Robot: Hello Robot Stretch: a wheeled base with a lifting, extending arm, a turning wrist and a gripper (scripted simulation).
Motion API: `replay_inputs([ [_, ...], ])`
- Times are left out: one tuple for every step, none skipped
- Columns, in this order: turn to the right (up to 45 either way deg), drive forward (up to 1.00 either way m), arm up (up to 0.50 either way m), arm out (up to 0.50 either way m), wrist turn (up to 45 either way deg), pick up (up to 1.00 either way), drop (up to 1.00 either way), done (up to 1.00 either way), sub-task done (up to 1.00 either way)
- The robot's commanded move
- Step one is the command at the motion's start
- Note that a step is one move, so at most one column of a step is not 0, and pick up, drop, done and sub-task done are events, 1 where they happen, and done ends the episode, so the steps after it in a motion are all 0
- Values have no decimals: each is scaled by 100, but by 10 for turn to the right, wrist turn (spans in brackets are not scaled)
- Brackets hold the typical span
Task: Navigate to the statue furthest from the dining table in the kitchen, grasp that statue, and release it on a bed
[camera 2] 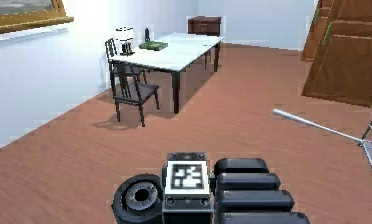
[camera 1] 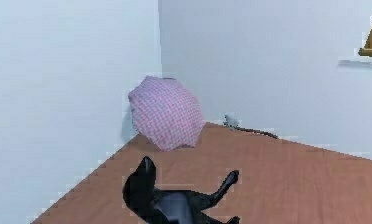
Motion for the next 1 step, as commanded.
replay_inputs([
  [30, 0, 0, 0, 0, 0, 0, 0, 0],
])
